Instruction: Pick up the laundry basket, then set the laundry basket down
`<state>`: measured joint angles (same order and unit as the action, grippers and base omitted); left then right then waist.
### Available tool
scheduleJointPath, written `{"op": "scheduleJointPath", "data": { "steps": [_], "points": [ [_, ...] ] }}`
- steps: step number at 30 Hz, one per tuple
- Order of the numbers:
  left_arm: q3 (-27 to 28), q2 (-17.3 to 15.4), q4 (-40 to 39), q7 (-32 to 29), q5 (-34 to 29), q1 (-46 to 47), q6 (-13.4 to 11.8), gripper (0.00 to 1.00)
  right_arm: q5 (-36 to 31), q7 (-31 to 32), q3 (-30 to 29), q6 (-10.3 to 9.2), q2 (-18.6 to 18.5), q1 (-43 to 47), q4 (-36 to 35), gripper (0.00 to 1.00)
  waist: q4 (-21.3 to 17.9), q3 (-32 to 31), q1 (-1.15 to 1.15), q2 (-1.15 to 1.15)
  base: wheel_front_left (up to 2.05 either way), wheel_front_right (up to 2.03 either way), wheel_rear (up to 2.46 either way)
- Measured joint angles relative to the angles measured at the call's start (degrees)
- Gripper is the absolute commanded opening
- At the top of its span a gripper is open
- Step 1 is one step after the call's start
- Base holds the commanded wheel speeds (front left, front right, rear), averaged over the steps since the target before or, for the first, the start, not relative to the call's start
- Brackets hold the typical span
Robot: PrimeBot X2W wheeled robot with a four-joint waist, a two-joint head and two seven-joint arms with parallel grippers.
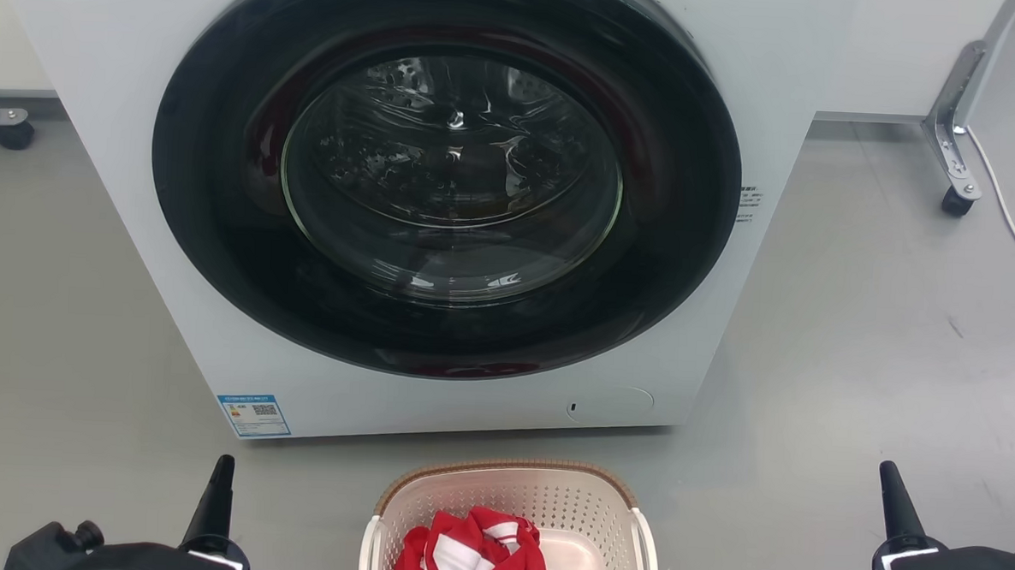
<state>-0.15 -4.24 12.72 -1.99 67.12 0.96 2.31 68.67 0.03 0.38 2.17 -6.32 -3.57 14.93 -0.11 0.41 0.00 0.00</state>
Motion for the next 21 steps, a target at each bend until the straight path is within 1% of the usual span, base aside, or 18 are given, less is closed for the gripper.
{"op": "scheduleJointPath", "data": {
  "steps": [18, 21],
  "points": [
    [3.07, 0.93, 2.32, -2.53, 13.44, 1.70, 2.34, 0.00, 12.74, 3.55, -4.54, 2.57, 2.08, -0.68, 1.15, 0.00, 0.06, -0.18, 0.00, 0.00, 0.00, 0.00, 0.00],
    [3.53, 1.13, 2.72, -2.98, 15.84, 2.33, 3.26, 0.00, 15.11, 4.28, -5.32, 2.97, 2.47, -0.80, 1.40, 0.00, 0.07, -0.21, 0.00, 0.00, 0.00, 0.00, 0.00]
  ]
}}
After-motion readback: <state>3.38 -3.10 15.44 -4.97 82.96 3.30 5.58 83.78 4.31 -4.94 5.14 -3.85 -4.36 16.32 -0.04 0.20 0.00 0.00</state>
